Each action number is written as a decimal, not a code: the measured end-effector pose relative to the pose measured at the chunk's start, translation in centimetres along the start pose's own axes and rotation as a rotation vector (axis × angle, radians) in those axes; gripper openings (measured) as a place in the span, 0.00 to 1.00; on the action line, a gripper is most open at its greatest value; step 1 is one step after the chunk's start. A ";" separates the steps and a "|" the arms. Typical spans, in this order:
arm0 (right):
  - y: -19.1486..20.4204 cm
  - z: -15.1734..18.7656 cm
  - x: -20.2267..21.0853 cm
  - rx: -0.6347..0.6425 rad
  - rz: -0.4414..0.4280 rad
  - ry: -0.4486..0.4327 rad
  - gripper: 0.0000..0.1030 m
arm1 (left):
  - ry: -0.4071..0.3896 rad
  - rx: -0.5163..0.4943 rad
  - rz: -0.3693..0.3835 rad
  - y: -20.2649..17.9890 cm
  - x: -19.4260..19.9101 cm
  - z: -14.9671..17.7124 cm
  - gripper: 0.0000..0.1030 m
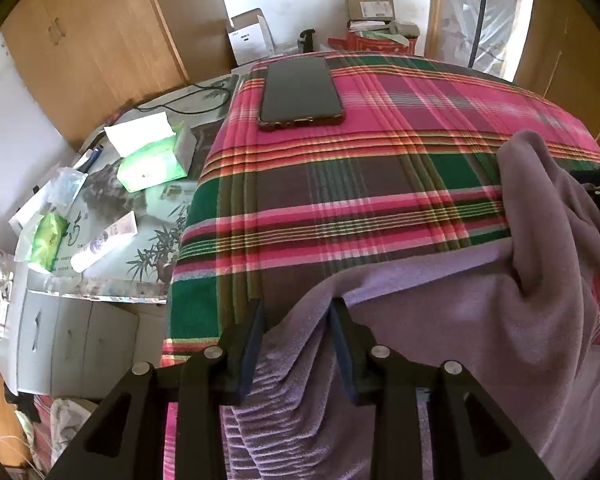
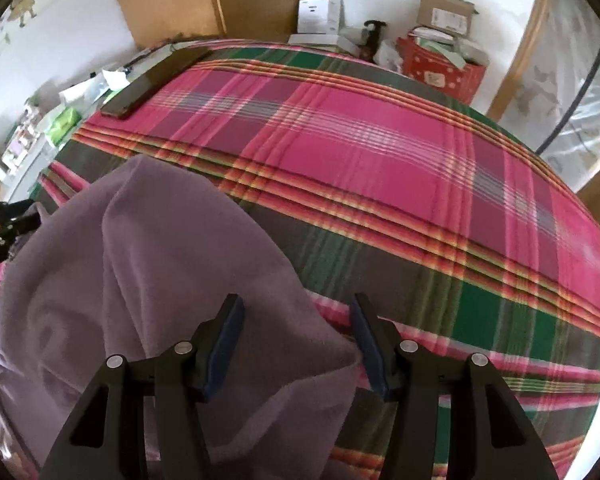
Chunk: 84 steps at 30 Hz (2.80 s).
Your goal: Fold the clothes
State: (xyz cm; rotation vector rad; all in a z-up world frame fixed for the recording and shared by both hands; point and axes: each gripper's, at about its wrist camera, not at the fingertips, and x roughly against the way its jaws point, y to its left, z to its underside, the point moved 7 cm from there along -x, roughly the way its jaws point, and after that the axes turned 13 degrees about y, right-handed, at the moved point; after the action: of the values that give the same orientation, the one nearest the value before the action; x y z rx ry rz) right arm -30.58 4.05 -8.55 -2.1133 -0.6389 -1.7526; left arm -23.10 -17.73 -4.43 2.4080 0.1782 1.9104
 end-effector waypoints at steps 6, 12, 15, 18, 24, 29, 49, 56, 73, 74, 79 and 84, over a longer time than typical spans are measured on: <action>1.0 0.5 0.6 0.040 0.004 -0.021 0.09 | 0.000 -0.030 0.006 -0.9 0.1 0.0 0.11; 0.0 1.8 2.6 0.024 0.032 -0.078 0.04 | -0.007 0.010 0.027 -0.7 0.2 -0.1 0.05; -1.9 2.6 4.5 -0.011 0.062 -0.124 0.04 | -0.014 0.080 0.050 0.4 0.2 -0.2 0.05; -4.2 3.8 6.0 -0.056 0.106 -0.148 0.04 | -0.037 0.131 0.042 1.3 0.6 -0.4 0.05; -6.9 4.7 7.1 -0.108 0.150 -0.165 0.04 | -0.078 0.262 0.096 3.4 1.7 -1.4 0.05; -6.5 4.0 5.8 -0.094 0.178 -0.145 0.04 | -0.077 0.282 0.072 3.9 1.5 -1.9 0.05; -6.2 2.0 3.3 -0.130 0.288 -0.133 0.14 | -0.035 0.321 0.145 5.3 0.3 -1.5 0.10; -6.0 3.9 7.0 -0.218 0.262 -0.214 0.23 | -0.051 0.346 0.214 7.5 3.6 2.1 0.19; 11.7 11.3 10.9 0.035 -0.174 -0.256 0.23 | 0.137 0.294 0.387 5.8 3.1 15.5 0.24; 13.2 11.6 10.9 0.061 -0.207 -0.245 0.23 | 0.138 0.292 0.398 5.8 3.2 15.9 0.25; 21.5 14.0 10.0 0.209 -0.284 -0.197 0.24 | 0.136 0.297 0.472 6.0 3.6 18.1 0.25; 27.0 15.8 8.1 0.274 -0.341 -0.150 0.29 | 0.113 0.297 0.589 6.0 3.7 19.1 0.28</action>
State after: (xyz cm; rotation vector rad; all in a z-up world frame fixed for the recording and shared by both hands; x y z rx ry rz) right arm -1.91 -9.71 -2.67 -2.0446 -1.2686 -1.5604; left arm -3.35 -22.74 -4.47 2.7703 -0.3028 2.4062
